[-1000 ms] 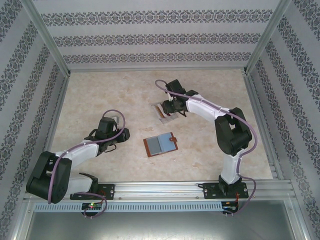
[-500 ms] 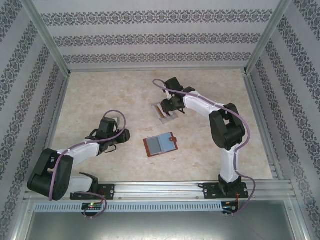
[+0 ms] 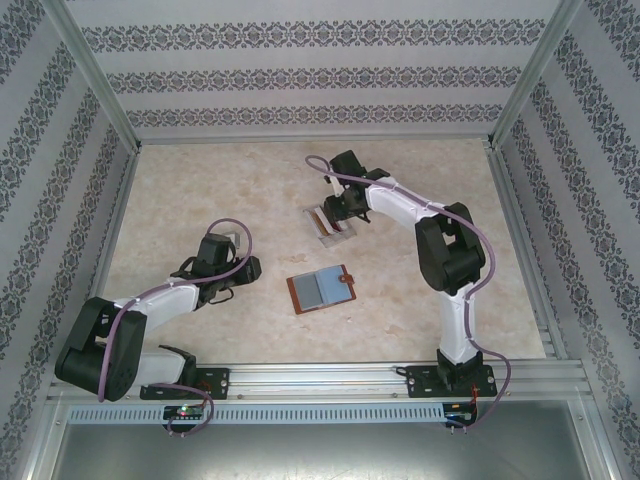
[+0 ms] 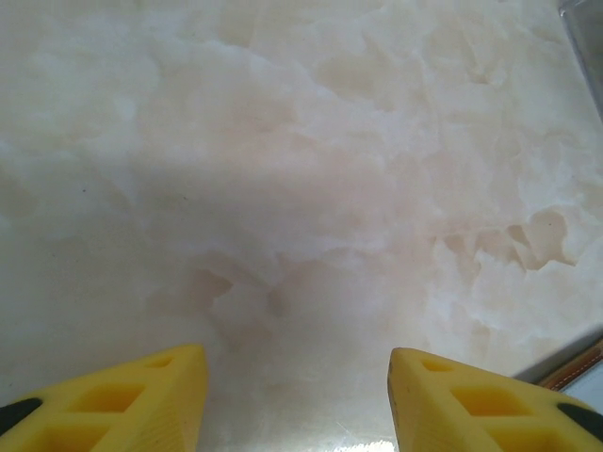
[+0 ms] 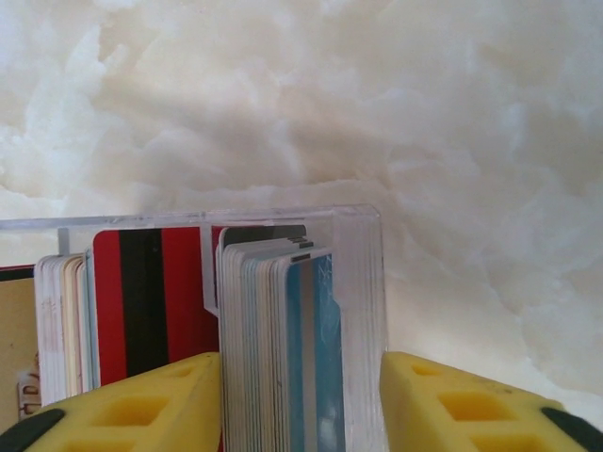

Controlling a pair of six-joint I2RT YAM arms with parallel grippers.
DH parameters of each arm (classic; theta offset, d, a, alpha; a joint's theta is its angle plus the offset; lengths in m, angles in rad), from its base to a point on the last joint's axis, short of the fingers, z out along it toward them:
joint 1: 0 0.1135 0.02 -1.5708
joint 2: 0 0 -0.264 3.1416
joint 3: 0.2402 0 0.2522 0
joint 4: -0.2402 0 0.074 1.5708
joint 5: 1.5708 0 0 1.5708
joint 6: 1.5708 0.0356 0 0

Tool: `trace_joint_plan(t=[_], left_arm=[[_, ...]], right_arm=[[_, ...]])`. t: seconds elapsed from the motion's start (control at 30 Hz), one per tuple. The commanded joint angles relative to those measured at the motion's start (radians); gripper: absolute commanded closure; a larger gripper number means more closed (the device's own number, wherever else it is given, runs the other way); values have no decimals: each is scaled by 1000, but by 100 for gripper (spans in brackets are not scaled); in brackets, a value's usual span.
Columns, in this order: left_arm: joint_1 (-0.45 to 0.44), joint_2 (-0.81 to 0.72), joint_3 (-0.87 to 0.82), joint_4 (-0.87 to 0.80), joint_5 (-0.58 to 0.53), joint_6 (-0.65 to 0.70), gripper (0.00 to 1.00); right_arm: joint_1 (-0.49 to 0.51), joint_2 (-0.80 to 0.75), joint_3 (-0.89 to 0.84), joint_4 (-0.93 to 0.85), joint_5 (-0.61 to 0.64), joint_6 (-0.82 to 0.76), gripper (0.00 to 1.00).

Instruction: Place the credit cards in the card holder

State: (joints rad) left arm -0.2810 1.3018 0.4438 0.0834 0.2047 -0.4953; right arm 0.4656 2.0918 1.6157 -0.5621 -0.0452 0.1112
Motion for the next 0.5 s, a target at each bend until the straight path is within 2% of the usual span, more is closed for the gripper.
trace_joint_plan(t=[0.0, 0.13, 0.3, 0.47], left_arm=[[4, 5, 20, 9, 0, 27, 46], [4, 5, 20, 9, -2, 27, 46], [4, 3, 20, 9, -5, 26, 45], [4, 2, 22, 6, -3, 27, 44]], right_arm=[[-28, 43, 19, -80, -73, -19, 54], [-27, 43, 20, -93, -17, -25, 50], [7, 3, 8, -78, 180, -48, 46], [42, -59, -12, -40, 297, -80, 45]])
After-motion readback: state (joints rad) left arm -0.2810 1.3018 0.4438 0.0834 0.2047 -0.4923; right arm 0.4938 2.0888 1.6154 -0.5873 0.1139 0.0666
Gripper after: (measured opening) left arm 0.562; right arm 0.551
